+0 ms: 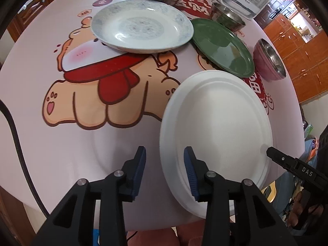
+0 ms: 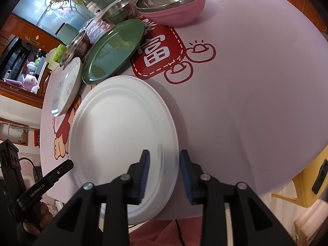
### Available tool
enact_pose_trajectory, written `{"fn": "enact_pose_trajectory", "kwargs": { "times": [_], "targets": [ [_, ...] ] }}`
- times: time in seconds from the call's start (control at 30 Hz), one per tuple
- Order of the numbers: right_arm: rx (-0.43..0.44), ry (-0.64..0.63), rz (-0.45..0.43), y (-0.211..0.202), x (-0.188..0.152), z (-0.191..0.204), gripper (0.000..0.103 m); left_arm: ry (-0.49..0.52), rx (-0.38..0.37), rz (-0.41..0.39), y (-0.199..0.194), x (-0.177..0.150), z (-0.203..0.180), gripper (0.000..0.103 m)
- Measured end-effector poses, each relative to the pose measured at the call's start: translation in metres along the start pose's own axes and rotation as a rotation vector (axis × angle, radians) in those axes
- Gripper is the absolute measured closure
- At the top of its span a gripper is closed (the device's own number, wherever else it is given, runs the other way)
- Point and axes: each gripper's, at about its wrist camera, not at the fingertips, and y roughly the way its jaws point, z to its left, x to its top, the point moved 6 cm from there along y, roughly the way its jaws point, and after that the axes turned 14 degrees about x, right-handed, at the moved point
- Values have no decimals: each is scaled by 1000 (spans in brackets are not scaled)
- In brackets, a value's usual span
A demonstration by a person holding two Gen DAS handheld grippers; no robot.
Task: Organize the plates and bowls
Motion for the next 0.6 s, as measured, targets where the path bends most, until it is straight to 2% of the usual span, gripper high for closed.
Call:
{"fn": "enact_pose_trajectory", "kwargs": {
  "times": [0.1, 0.6],
  "targets": [
    [3, 22, -24, -6, -2, -2, 59, -30, -4, -24, -8, 0, 9, 55],
    [32, 12, -99, -27, -21, 13, 59, -64, 21, -72, -36, -13, 34, 52]
  ]
}}
